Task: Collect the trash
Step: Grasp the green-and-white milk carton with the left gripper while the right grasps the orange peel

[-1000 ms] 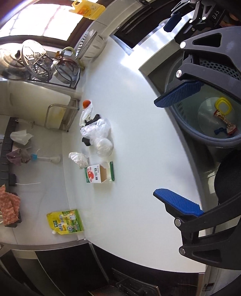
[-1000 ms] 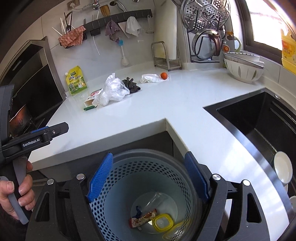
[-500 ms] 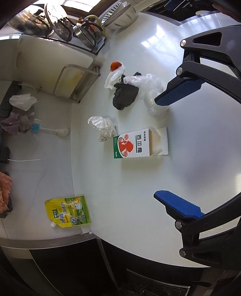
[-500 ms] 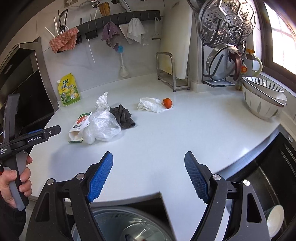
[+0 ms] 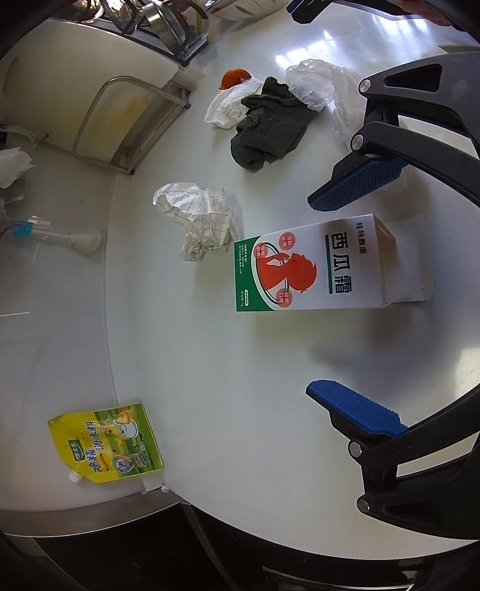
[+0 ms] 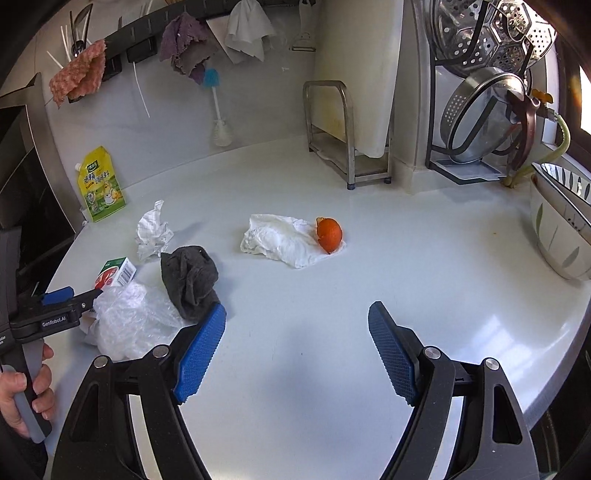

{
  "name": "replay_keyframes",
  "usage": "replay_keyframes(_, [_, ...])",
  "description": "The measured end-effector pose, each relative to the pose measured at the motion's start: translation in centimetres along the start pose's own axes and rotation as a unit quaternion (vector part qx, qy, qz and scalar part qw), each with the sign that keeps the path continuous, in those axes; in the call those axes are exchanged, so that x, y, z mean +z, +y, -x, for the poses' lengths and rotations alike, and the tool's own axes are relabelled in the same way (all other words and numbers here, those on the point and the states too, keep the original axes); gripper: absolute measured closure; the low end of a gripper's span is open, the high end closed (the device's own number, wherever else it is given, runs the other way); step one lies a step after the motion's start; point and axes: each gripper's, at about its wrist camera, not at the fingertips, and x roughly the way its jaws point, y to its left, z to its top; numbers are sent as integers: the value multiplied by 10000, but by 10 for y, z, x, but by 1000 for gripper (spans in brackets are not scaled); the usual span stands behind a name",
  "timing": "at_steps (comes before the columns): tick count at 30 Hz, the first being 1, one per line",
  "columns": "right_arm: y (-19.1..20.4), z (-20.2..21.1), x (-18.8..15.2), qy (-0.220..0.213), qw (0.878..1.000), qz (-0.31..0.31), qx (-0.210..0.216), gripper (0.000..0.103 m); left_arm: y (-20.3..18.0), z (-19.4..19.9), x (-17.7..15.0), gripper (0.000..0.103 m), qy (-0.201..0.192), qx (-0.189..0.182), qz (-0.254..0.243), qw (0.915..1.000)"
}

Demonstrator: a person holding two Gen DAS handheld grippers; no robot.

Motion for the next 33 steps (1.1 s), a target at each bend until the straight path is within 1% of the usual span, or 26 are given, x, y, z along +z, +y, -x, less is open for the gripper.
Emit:
replay_keyframes(4, [-4,-22,14,104,9999,43,-61,27,0,-10,2,12,25,67,18,10000])
replay_keyframes(9, [-12,-46,29,262,9994,109,-219,27,-3,-24,3,12,205,89,-7,9997])
replay_keyframes(12, [-19,-61,37,321,9986,201,-371,27,-4,-23,4,12,123,76,-8,9999])
replay_keyframes(17, [-30,-80,49,367,9977,236,-521,27,-5,-25,5,12,129,121,-50,9998])
replay_keyframes(24, [-29,-97,60,389,9957,425,-719,28,-8,-25,5,12,132,183,-133,9997])
replay_keyframes(25, [-28,-99,60,404,9955,449,-728,29,-8,-26,5,12,136,180,-137,9997])
replay_keyframes(27, [-27,-104,62,458,9948,497,-768,37,-8,-26,5,12,149,180,-126,9996])
replay_keyframes(30, [-26,-108,62,481,9940,567,-806,41,-8,-27,6,12,163,182,-119,9996])
replay_keyframes(33, [-24,-113,62,541,9929,632,-847,49,-9,-27,6,14,157,185,-150,9996])
